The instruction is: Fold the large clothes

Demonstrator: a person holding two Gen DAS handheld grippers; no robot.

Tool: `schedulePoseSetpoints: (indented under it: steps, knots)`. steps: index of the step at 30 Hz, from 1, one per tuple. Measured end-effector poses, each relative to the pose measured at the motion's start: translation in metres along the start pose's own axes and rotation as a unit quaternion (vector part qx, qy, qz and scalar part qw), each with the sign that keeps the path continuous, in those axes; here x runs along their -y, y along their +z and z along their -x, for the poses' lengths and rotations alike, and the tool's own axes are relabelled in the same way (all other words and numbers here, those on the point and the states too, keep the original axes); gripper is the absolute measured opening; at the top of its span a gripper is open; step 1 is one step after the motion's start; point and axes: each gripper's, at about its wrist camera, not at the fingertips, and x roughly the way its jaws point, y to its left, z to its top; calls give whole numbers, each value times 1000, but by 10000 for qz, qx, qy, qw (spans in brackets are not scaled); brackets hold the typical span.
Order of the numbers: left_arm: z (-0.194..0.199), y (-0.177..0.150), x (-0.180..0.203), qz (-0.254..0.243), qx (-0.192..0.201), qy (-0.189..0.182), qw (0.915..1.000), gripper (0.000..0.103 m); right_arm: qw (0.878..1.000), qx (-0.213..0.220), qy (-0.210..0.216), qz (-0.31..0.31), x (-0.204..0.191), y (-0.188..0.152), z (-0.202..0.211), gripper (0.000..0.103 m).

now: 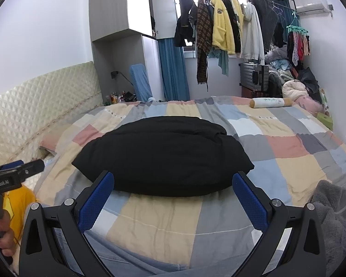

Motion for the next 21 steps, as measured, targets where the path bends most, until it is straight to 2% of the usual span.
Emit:
schedulePoseSetpoints:
  steps: [21]
  knots:
    - [3,5,3,-35,-20,-89,10000,103,10000,35,19,12,3,2,3,103]
